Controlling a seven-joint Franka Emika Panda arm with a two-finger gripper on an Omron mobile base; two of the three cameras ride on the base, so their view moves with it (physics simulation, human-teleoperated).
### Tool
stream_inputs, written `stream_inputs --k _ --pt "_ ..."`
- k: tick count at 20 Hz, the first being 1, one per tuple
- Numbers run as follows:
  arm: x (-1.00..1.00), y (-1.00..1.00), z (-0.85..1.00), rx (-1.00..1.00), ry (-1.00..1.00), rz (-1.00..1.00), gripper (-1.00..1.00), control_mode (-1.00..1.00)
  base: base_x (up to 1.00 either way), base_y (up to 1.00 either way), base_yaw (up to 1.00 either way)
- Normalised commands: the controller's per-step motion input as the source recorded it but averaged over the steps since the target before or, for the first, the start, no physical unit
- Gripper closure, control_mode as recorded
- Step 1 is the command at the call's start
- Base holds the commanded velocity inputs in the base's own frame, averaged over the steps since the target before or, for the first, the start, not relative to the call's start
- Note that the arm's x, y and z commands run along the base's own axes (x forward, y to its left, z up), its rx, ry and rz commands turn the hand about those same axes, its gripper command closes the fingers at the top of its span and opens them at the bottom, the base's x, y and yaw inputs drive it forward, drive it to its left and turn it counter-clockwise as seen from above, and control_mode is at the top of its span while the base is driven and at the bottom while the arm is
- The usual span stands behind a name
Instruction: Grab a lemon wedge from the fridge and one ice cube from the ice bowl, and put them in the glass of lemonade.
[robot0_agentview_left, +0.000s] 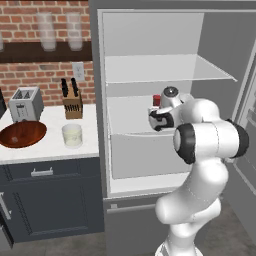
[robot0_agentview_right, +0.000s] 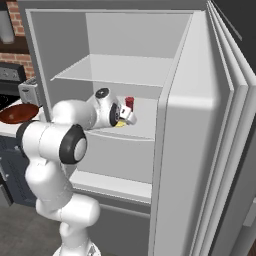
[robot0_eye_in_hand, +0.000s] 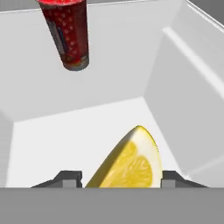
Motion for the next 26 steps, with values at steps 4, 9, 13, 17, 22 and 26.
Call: stream_inputs --k 4,9,13,17,22,26 --pt "-0.62 0.0 0.28 0.0 -0.13 0.03 1.0 -1.0 0.0 0.0 0.0" --pt "-0.38 -0.01 0.86 0.0 -0.01 0.0 1.0 -1.0 0.0 0.0 0.0" --pt "-0.38 0.0 0.98 0.0 0.01 0.04 1.0 -1.0 0.0 0.0 0.0" --pt "-0.62 0.0 0.86 0.0 0.07 0.13 1.0 -1.0 0.0 0.0 0.0" --pt "-0.87 0.0 0.56 0.0 0.06 0.19 1.0 -1.0 0.0 0.0 0.0" --pt "-0.76 0.01 0.69 -0.05 0.21 0.2 1.0 -1.0 0.0 0.0 0.0"
